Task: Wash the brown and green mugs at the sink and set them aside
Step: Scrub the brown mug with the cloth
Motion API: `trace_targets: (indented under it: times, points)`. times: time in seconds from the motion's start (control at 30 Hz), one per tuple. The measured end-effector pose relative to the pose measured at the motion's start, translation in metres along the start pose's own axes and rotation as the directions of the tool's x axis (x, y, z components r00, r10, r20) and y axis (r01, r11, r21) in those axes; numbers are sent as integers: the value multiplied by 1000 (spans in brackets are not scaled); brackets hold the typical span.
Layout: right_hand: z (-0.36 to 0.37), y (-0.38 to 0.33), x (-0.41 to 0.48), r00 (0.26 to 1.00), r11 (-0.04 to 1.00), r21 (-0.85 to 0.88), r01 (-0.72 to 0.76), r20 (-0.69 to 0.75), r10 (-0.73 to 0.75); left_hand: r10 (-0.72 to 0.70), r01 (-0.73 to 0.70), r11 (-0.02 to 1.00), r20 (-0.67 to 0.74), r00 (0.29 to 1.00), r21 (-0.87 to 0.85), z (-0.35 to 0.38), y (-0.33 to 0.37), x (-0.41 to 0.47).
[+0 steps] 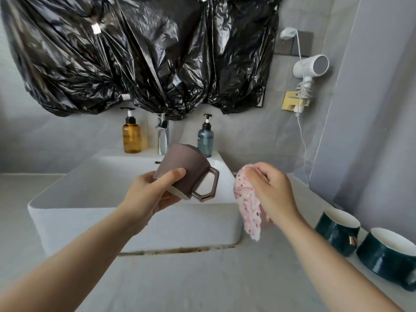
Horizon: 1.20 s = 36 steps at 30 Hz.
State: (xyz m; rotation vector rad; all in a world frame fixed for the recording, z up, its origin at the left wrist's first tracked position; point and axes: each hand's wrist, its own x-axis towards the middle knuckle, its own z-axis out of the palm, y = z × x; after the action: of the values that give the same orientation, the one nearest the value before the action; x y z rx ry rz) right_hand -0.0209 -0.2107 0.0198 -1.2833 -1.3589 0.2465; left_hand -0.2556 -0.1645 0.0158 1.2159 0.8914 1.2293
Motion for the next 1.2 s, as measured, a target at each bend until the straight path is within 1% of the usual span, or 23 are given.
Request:
trace_targets:
  times: [0.07, 0.13, 0.2, 0.27, 0.37, 0.43, 0.5, 0.6, 0.67, 0.73, 0.77, 0.83, 0.87, 0.9, 0.93, 1.03, 1.07, 1.1, 1.2]
  points:
    - [20, -5, 20, 1000, 998, 69, 12, -17, -11, 5, -7, 999, -43, 999, -48, -8, 10, 18]
    - [39, -9, 38, 999, 988, 156, -7, -31, 12, 3, -9, 996, -68, 998, -86, -15, 19, 36]
    - [58, -8, 55, 999, 970, 240, -38, -14, 43, -2, -8, 991, -76, 997, -136, -19, 24, 54]
    - [78, -7, 69, 998, 962, 267, -63, 29, 57, -16, -2, 981, -95, 995, -193, -19, 28, 73]
    - [106, -5, 87, 991, 960, 280, -4, 129, -33, -31, 4, 976, -120, 992, -217, -20, 27, 101]
    - [120, 0, 98, 984, 945, 327, -5, 171, -53, -42, 15, 976, -122, 992, -218, -21, 23, 116]
    - [129, 5, 110, 982, 929, 369, -15, 180, -55, -63, 47, 982, -89, 994, -182, -25, 17, 130]
    - [136, 13, 127, 982, 896, 439, -65, 187, -20, -99, 99, 995, 8, 995, 10, -35, 6, 146]
    - [140, 16, 139, 978, 885, 455, -99, 211, 0, -158, 149, 985, 96, 983, 90, -40, 0, 152]
    - [145, 21, 149, 970, 872, 473, -130, 241, 14, -220, 212, 975, 191, 957, 60, -41, -8, 158]
    - [148, 24, 153, 963, 848, 504, -166, 269, 28, -229, 230, 973, 210, 951, 19, -40, -10, 160]
    - [150, 28, 162, 936, 774, 574, -265, 346, 64, -196, 208, 977, 187, 963, -44, -40, -10, 168]
    - [151, 31, 165, 919, 744, 594, -307, 388, 70, -170, 181, 982, 165, 971, -50, -42, -8, 174]
    - [150, 33, 169, 901, 723, 600, -343, 429, 71, -148, 158, 986, 168, 975, -46, -44, -4, 180]
    - [150, 35, 172, 880, 708, 597, -377, 470, 72, -138, 147, 989, 201, 970, -32, -47, 1, 186]
    - [152, 39, 181, 826, 665, 585, -465, 557, 86, -189, 168, 981, 324, 927, 92, -51, 11, 199]
    - [153, 40, 184, 820, 646, 592, -482, 565, 93, -204, 171, 977, 329, 922, 128, -50, 10, 203]
    - [155, 42, 185, 824, 645, 596, -477, 559, 93, -208, 177, 976, 316, 926, 125, -49, 8, 206]
    - [157, 53, 190, 858, 658, 631, -411, 513, 44, -172, 183, 983, 227, 958, -25, -44, -5, 212]
